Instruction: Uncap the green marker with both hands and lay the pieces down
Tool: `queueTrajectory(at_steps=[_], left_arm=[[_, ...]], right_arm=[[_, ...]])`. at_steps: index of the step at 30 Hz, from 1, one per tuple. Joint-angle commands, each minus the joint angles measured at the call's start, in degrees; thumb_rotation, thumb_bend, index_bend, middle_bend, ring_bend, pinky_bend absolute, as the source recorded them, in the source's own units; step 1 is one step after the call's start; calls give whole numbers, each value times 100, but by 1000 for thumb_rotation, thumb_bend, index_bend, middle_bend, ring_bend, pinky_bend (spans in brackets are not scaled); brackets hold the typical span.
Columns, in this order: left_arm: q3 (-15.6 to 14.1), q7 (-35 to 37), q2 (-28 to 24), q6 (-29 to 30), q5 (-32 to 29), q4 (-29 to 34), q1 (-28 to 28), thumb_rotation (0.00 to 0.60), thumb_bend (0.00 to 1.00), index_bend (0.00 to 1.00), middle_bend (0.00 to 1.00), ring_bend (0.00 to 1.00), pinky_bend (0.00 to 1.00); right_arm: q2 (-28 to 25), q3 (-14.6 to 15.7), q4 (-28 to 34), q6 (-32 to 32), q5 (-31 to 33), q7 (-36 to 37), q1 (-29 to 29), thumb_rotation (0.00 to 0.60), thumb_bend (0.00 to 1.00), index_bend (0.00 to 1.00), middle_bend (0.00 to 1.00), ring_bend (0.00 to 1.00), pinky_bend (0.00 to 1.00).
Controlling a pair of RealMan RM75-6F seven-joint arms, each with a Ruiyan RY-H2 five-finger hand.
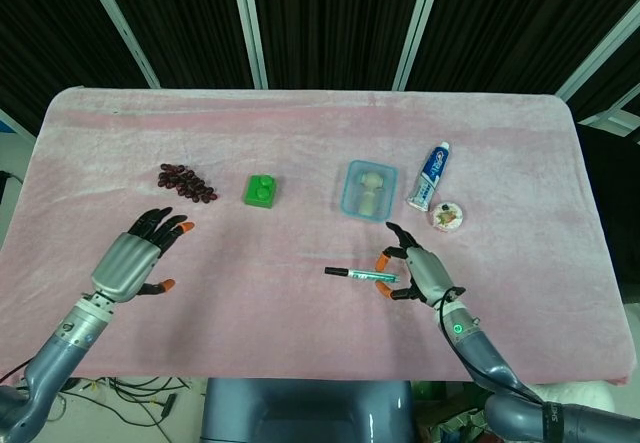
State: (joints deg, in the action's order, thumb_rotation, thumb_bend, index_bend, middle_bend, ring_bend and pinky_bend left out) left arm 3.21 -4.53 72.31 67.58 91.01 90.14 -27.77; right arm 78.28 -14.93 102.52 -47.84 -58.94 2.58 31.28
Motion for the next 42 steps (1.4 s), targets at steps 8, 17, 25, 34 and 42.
queueTrajectory(at_steps=[8,17,25,34,42], left_arm=[[444,169,909,-461,-126,-267,-695,600,151,189,144,0,93],[562,387,1458,-403,-65,-433,-973,600,151,226,156,0,93],[613,624,1601,-268,-19,-323,-1065,600,212,283,164,0,98],[625,585,1586,-366,-113,-242,-1187,600,220,323,170,0,98],[607,524,1705,-372,-160,-290,-1263,600,270,368,184,0,98]], right_arm=[[-727,-463,907,394,983,-326,757,600,341,765,0,23,152],[-491,-419,928,217,1528,-628,1255,600,341,769,0,23,152],[-222,-335,743,119,1926,-763,1557,600,341,772,0,23,152],[-88,-228,648,32,2101,-823,1734,600,343,775,0,23,152],[-64,-184,615,-9,2154,-783,1803,600,347,776,0,23,152]])
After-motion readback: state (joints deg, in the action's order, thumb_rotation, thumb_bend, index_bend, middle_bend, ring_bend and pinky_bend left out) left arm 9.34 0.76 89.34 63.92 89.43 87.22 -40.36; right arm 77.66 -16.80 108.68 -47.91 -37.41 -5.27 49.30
